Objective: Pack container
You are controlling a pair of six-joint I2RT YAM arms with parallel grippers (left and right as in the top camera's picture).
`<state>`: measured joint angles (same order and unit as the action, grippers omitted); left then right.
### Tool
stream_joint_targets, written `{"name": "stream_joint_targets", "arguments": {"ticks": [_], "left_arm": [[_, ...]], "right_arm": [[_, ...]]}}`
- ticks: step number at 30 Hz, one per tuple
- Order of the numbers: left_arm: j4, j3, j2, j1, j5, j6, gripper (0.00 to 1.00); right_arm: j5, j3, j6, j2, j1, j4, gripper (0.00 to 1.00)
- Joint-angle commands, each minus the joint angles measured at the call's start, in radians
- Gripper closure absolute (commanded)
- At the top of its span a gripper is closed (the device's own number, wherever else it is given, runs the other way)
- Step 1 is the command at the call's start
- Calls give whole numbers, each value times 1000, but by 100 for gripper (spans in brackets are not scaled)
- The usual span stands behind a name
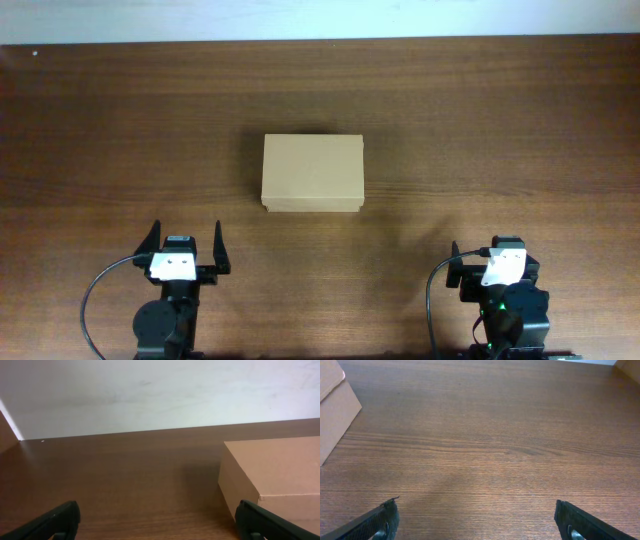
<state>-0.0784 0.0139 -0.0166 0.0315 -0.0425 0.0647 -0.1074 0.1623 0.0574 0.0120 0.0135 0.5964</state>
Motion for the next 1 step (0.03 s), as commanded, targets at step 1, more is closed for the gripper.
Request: {"name": "stream_joint_targets", "arguments": {"ticks": [1], "left_arm": [[0, -5, 11, -1, -6, 19, 0]], "right_arm": [[2, -9, 2, -10, -8, -3, 1]]}}
